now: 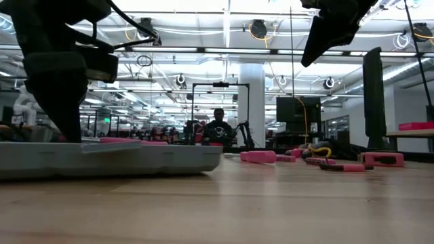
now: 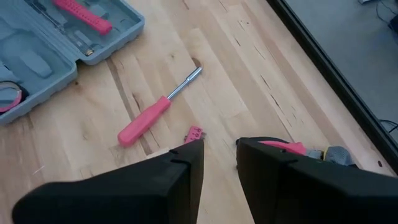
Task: Prefit tool cases
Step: Put the pink hammer into the gray prefit tool case
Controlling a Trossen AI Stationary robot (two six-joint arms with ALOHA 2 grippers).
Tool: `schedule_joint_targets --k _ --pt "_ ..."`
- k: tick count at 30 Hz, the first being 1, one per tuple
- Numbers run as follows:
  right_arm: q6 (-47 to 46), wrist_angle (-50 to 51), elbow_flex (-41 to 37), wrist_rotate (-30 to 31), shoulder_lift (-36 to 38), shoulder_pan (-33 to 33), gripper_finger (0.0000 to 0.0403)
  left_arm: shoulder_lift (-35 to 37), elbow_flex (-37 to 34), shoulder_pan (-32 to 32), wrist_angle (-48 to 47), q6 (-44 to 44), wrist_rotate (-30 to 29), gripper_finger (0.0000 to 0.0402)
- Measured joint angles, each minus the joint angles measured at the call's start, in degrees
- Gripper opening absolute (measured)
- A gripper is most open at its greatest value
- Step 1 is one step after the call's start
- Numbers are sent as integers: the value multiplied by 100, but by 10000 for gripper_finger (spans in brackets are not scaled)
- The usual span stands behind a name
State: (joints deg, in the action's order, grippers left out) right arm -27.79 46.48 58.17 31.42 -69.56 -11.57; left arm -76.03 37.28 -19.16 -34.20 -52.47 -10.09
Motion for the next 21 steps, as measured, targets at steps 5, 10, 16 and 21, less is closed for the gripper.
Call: schedule_joint_targets --k 5,10,16,21 --pt "-2 -5 0 0 0 0 84 -2 -7 51 -33 372 -49 32" --pt "-2 -61 0 -5 0 0 84 -9 -11 172 -46 655 -68 31" --pt "-2 -90 0 -22 0 0 84 -9 -13 283 -46 768 -72 31" --pt "-2 -89 0 -21 0 0 84 -11 -13 443 -23 780 -91 31"
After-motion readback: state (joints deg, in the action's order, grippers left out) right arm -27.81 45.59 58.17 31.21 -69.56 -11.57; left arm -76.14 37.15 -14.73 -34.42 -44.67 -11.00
